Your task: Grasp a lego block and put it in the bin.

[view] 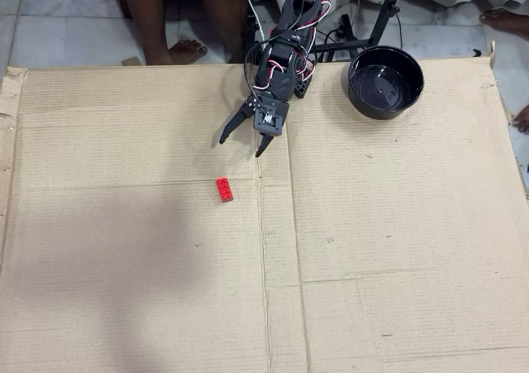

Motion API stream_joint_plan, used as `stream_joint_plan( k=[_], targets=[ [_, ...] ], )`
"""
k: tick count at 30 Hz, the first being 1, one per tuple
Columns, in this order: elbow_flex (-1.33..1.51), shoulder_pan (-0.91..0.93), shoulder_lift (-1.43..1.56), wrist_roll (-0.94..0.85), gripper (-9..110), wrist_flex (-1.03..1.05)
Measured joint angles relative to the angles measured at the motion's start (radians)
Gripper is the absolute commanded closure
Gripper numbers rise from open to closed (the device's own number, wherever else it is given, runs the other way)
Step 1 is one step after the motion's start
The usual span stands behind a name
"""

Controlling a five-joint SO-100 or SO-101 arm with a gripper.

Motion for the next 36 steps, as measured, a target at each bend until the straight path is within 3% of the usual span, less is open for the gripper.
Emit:
stream_joint_plan(
  k=[11,23,29,36],
  targets=[
    [-0.313,0.006,-0.632,-0.021,68,-0.299],
    [-0.726,0.054,-1.114,-0.509,69,-0.327],
    [-0.765,0.106,-1.154,-0.646,69,-0.167],
    [-0.813,0.11,-1.146,-0.66,69,0.146]
  ],
)
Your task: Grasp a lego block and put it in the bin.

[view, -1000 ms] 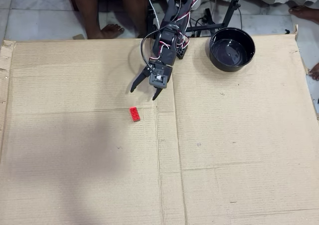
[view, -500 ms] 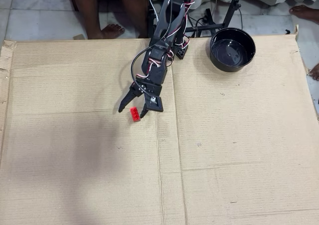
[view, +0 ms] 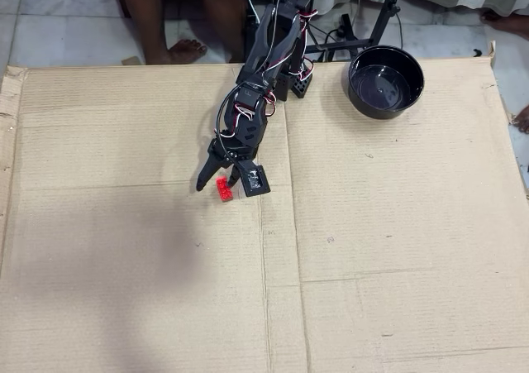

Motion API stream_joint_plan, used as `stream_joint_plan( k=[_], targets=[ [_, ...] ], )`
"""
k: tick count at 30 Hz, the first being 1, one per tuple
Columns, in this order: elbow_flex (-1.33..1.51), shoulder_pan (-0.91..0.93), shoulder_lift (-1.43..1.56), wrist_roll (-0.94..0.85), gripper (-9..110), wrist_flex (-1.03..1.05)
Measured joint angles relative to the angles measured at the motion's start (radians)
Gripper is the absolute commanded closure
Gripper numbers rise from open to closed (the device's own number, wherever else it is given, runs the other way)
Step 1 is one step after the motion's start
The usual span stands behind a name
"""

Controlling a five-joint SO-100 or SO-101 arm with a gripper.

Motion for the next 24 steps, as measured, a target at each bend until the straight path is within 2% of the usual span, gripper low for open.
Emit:
stream_joint_plan(
  k=[5,24],
  targets=[
    [-0.006,0.0,0.008,0.006,69,0.069],
    [-0.1,0.0,-0.202,0.006,69,0.077]
  ],
)
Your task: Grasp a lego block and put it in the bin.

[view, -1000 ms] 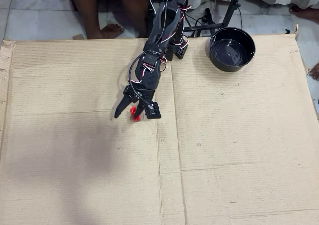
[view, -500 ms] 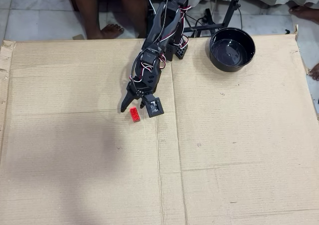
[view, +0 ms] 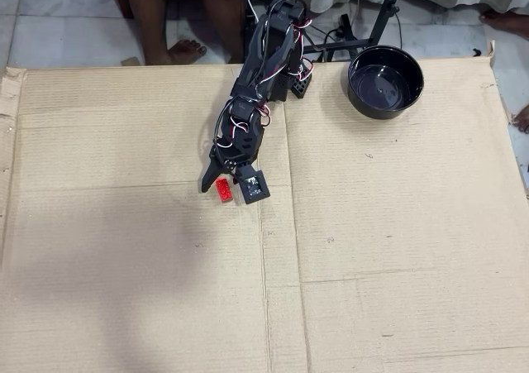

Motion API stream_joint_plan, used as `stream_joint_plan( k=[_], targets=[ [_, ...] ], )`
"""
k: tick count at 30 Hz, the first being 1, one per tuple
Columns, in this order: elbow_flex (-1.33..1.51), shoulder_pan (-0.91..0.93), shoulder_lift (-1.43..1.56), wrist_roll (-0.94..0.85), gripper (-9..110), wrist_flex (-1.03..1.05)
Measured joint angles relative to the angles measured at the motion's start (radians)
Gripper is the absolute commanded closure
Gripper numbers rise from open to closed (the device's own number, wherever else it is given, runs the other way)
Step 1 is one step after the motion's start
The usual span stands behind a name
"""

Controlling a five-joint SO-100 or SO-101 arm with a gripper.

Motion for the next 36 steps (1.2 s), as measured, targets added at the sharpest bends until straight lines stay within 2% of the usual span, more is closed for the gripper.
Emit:
stream_joint_plan(
  k=[10,20,36],
  targets=[
    [-0.006,0.023,-0.018,0.0,69,0.006],
    [-0.023,0.02,-0.058,0.002,92,0.006],
    [-0.051,0.018,-0.072,0.002,101,0.006]
  ],
)
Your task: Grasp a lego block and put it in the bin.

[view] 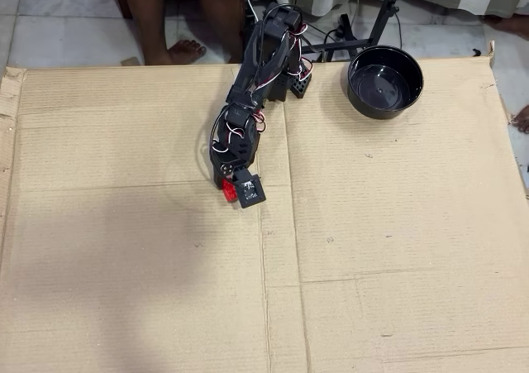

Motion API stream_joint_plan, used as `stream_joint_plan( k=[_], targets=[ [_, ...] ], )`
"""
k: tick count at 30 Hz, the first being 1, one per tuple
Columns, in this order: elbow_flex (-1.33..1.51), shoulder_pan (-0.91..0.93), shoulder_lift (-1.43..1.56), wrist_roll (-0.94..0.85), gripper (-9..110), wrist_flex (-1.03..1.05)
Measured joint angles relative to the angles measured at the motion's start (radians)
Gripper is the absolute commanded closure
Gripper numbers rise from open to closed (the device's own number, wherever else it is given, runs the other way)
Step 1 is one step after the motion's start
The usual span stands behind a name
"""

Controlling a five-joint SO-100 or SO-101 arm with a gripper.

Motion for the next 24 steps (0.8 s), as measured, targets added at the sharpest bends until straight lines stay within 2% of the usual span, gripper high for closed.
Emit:
stream_joint_plan(
  k=[9,24],
  targets=[
    [-0.014,-0.026,0.071,0.0,101,0.017],
    [-0.012,-0.19,0.448,0.141,101,0.285]
  ],
)
